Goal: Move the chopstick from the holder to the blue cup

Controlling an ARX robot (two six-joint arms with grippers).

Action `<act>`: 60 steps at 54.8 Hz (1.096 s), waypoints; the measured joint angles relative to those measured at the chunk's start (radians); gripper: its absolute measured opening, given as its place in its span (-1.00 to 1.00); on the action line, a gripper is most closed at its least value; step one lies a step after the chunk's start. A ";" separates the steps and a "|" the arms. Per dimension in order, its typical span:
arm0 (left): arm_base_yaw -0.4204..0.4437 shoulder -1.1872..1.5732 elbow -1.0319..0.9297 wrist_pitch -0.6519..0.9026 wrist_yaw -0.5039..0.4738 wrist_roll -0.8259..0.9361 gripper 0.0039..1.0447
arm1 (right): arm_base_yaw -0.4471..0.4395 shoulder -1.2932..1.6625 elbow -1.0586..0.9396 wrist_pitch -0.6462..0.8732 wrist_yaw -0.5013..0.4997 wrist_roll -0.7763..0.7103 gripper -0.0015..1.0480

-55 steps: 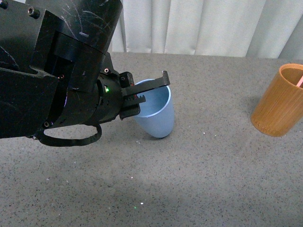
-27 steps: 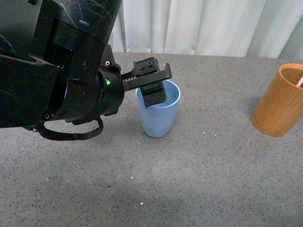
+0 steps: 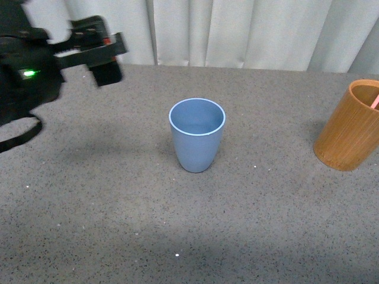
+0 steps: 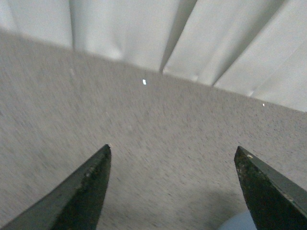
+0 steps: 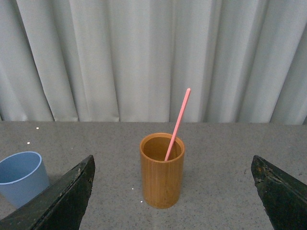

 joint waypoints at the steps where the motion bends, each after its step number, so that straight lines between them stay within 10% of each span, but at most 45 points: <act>1: 0.011 -0.016 -0.018 0.021 0.009 0.029 0.29 | 0.000 0.000 0.000 0.000 0.000 0.000 0.81; 12: 0.243 -0.396 -0.286 0.042 0.230 0.183 -0.33 | 0.000 0.000 0.000 0.000 0.000 0.000 0.81; 22: 0.287 -0.914 -0.487 -0.400 0.256 0.208 -0.92 | 0.000 0.000 0.000 0.000 0.000 0.000 0.81; 27: 0.288 -1.479 -0.486 -0.899 0.257 0.216 -0.93 | 0.000 0.001 0.000 0.000 0.001 0.000 0.81; 32: 0.288 -1.683 -0.486 -1.052 0.258 0.220 -0.93 | 0.000 0.000 0.000 0.000 0.003 0.000 0.81; 50: 0.288 -1.738 -0.486 -1.072 0.257 0.220 -0.91 | 0.000 0.000 0.000 0.000 0.000 0.000 0.81; 60: 0.288 -1.739 -0.486 -1.072 0.257 0.221 -0.34 | -0.012 0.244 0.027 0.178 0.178 0.076 0.81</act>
